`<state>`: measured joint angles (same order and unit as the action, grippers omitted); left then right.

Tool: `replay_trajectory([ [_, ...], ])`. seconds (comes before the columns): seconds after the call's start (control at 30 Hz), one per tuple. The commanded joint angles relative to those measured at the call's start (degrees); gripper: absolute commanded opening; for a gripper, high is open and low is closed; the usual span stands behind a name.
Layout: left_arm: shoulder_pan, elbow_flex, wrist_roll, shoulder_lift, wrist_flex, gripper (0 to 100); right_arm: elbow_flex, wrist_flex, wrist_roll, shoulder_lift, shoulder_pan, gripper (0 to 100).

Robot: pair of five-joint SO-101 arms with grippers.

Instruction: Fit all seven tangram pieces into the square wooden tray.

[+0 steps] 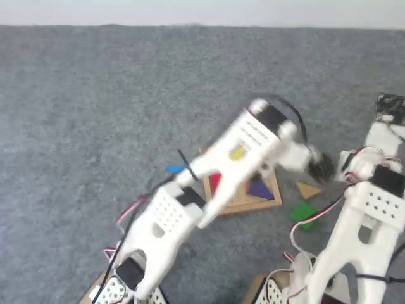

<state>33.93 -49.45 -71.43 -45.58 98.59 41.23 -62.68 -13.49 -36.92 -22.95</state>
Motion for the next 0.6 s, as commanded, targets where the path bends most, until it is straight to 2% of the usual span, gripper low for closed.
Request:
replay_trajectory([
  [0.0, -9.76, -2.15, 5.10, 10.64, 2.02, 22, 0.35, 1.89, -0.88, -2.07, 2.86, 0.9],
  [0.2, -21.80, 11.82, 10.46, 24.18, 1.58, 21, 2.37, 2.07, -4.75, -1.63, 11.38, 0.9],
  [0.3, -25.67, 21.41, 13.01, 31.30, -1.05, 18, 2.55, 2.07, -4.75, -2.24, 12.26, 0.9],
  [0.47, -32.35, 40.57, 18.81, 41.93, -9.93, 18, 0.97, -0.40, -5.89, -3.21, 13.76, 0.9],
  [0.57, -37.27, 54.02, 24.26, 49.49, -17.85, 18, 1.49, -3.47, -10.11, -4.35, 21.05, 0.9],
])
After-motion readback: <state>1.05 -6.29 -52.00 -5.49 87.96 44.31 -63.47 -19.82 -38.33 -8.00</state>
